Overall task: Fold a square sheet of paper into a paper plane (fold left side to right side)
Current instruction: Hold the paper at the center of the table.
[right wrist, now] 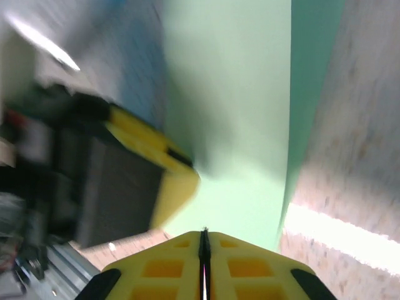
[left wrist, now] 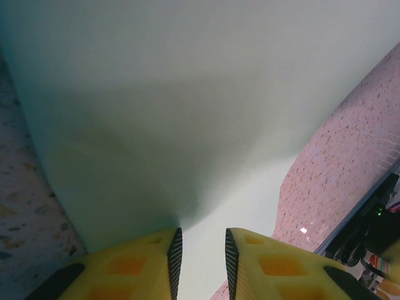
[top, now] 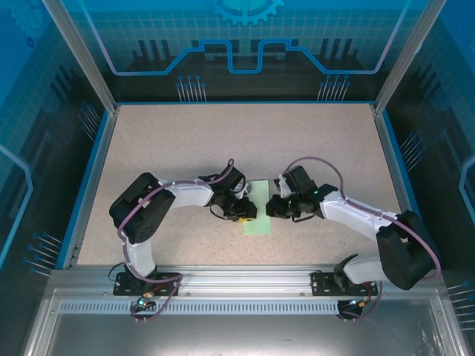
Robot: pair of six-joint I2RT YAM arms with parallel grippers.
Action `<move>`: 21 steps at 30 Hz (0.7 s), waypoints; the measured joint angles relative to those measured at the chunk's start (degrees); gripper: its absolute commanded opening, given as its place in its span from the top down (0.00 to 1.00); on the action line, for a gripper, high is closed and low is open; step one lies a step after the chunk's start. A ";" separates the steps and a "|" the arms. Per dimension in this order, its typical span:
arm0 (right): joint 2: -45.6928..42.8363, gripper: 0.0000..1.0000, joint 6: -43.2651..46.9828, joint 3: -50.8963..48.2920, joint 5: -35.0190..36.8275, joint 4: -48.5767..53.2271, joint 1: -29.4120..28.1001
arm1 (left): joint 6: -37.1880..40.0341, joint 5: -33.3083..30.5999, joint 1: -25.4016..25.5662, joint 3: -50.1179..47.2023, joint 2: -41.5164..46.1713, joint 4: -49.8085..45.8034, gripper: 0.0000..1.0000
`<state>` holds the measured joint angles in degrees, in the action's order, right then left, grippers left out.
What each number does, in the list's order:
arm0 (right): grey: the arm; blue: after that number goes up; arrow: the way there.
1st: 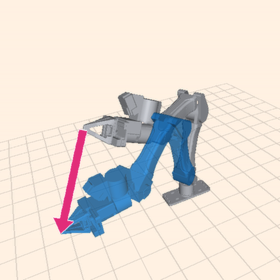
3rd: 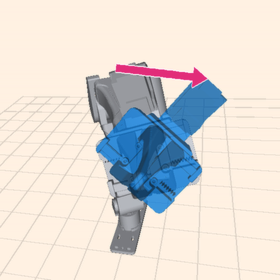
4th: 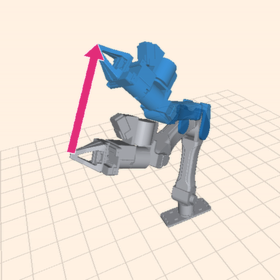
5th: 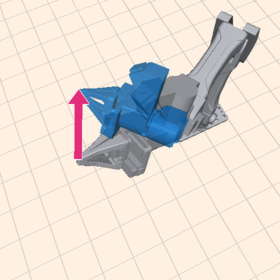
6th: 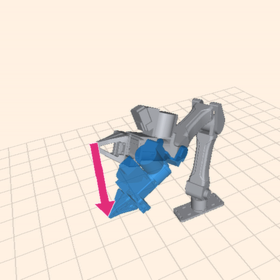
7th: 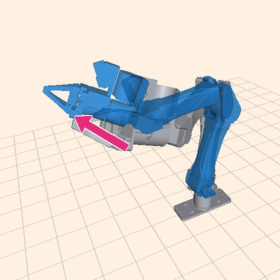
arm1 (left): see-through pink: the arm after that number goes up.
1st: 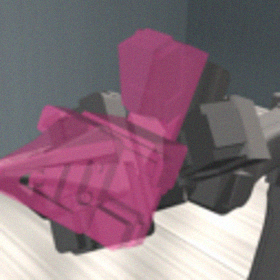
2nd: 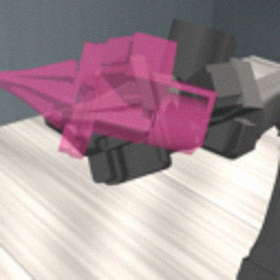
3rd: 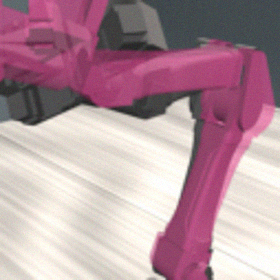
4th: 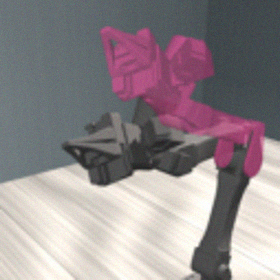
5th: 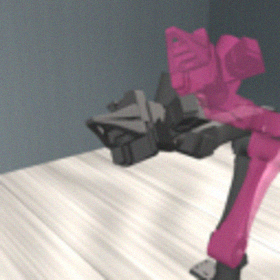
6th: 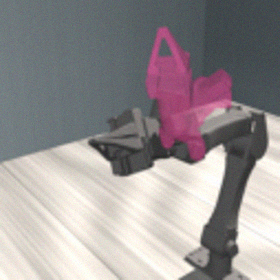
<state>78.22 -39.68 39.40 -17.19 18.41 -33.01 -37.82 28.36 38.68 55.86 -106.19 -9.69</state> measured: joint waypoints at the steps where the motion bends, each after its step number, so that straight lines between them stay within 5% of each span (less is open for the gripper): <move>1: 0.98 0.90 -0.63 -0.81 -0.24 -0.04 -0.79 | -0.22 0.00 0.00 -0.09 0.00 0.17 0.72; 9: 10.29 0.90 -2.10 0.28 -0.96 -1.81 -2.69 | -1.29 0.00 0.07 -0.09 0.00 0.59 0.72; 21: 13.18 0.91 -1.57 3.39 0.55 2.12 -2.73 | -0.83 -1.11 0.09 4.24 0.00 -1.20 0.69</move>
<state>91.39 -41.25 42.78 -16.64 20.53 -35.75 -38.65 27.24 38.76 60.10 -106.19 -10.90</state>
